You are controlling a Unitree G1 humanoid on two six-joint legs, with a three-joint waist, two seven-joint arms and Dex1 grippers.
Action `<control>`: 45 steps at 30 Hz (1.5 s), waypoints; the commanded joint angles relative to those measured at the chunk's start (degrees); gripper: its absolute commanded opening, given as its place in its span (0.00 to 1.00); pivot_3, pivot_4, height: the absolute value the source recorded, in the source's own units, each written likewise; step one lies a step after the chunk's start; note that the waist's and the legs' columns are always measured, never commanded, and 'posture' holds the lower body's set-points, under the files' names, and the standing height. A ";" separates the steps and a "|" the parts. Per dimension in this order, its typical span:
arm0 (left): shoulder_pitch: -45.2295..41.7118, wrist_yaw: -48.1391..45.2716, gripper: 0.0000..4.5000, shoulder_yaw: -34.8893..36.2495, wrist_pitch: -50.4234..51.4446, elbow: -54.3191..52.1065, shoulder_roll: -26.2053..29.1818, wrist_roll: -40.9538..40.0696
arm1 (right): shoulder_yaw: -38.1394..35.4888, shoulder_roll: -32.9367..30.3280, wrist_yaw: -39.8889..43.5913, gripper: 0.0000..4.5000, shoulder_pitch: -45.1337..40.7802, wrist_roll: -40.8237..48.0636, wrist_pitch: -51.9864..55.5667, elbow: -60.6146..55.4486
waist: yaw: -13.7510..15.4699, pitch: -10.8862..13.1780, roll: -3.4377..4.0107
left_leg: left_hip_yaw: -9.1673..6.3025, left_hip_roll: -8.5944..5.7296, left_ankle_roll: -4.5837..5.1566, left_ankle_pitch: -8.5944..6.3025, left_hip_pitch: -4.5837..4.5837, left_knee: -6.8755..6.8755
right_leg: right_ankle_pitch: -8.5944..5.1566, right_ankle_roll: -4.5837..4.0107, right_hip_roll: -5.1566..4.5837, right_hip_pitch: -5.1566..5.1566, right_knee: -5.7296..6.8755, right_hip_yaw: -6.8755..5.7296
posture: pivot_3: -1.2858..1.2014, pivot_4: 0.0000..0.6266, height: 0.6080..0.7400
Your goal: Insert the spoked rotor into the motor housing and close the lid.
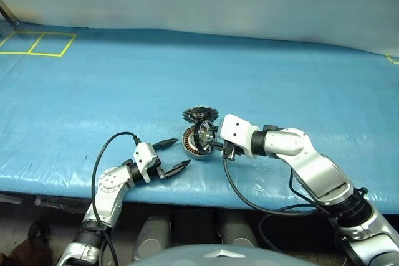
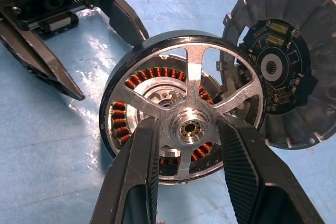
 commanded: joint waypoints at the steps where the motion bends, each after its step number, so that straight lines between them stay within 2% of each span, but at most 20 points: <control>1: 0.76 0.12 0.91 -0.13 -0.76 -1.91 -0.03 0.57 | 0.82 0.04 0.26 0.30 -0.05 -1.10 -0.09 1.06 | -0.01 0.00 0.00 | 0.00 0.00 0.00 0.00 0.02 0.00 | 0.00 0.00 0.00 0.02 0.00 0.00 | 0.52 0.24 1.00; 32: 1.28 1.09 0.91 -0.07 0.60 -3.45 -0.46 0.79 | 2.70 -0.76 3.44 0.30 -2.68 -4.40 1.01 -4.01 | 0.09 -0.01 -0.01 | 0.00 0.00 0.00 0.00 0.00 -0.01 | 0.00 0.00 0.00 0.00 0.00 0.00 | 0.52 0.24 1.00; 45: 1.56 1.33 0.91 -0.07 0.19 -2.99 -0.94 0.89 | 5.38 -1.52 4.13 0.30 -4.53 -8.76 0.26 -0.88 | 0.11 -0.01 -0.01 | 0.00 0.00 0.00 0.00 0.01 0.01 | 0.00 0.00 0.00 0.00 0.01 -0.01 | 0.52 0.24 1.00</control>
